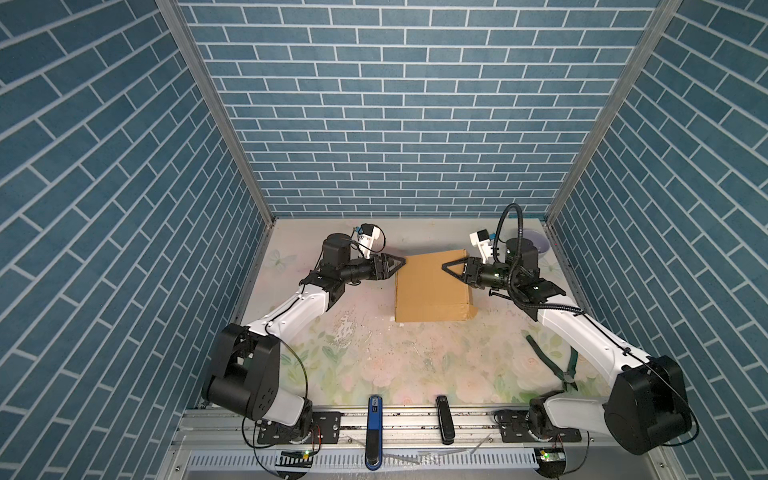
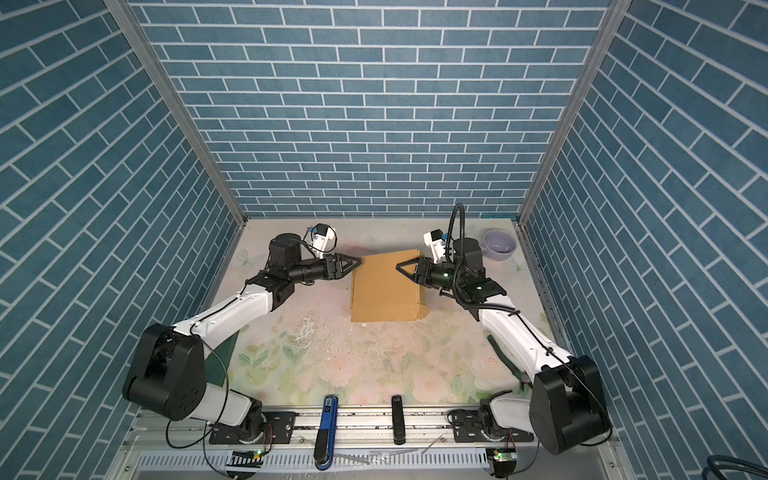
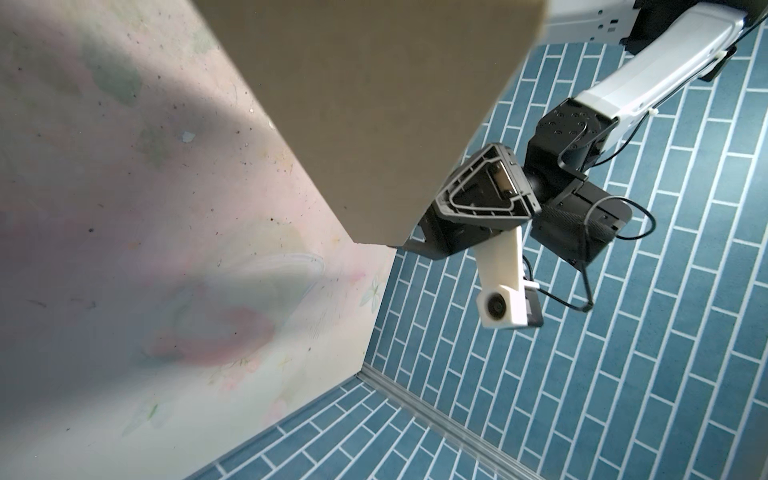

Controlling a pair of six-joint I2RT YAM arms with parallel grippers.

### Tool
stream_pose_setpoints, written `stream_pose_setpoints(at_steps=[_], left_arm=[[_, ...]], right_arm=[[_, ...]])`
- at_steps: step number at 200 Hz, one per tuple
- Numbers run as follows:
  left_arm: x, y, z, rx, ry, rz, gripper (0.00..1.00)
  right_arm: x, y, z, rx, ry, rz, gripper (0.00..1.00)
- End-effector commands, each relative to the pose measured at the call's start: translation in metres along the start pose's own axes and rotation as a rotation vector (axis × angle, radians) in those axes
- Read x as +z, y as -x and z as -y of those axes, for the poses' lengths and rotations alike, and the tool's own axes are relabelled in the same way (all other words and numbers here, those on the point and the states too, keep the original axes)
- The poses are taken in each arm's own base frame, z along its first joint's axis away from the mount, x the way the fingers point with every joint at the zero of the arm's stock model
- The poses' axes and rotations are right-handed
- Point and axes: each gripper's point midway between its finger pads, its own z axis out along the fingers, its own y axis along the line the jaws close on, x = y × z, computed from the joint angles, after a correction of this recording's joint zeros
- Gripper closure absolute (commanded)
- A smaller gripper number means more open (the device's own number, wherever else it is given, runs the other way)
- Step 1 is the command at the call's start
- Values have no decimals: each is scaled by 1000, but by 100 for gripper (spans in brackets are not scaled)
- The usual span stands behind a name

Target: Fold the paper box

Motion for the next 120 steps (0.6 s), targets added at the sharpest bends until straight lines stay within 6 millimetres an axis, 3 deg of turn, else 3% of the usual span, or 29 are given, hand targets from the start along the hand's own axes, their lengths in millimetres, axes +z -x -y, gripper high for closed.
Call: stream_pose_setpoints(at_steps=[1,64,120], left_arm=[[3,21,20,13,-107,41,33],[9,26,9,-30,-120,39,33],[17,31,12,-79,-187,38,32]], right_arm=[[-4,15,-18,-73,56,-7,71],[-4,31,-30,-105,101,-1,73],[-10,40,-39,-152,118,11,74]])
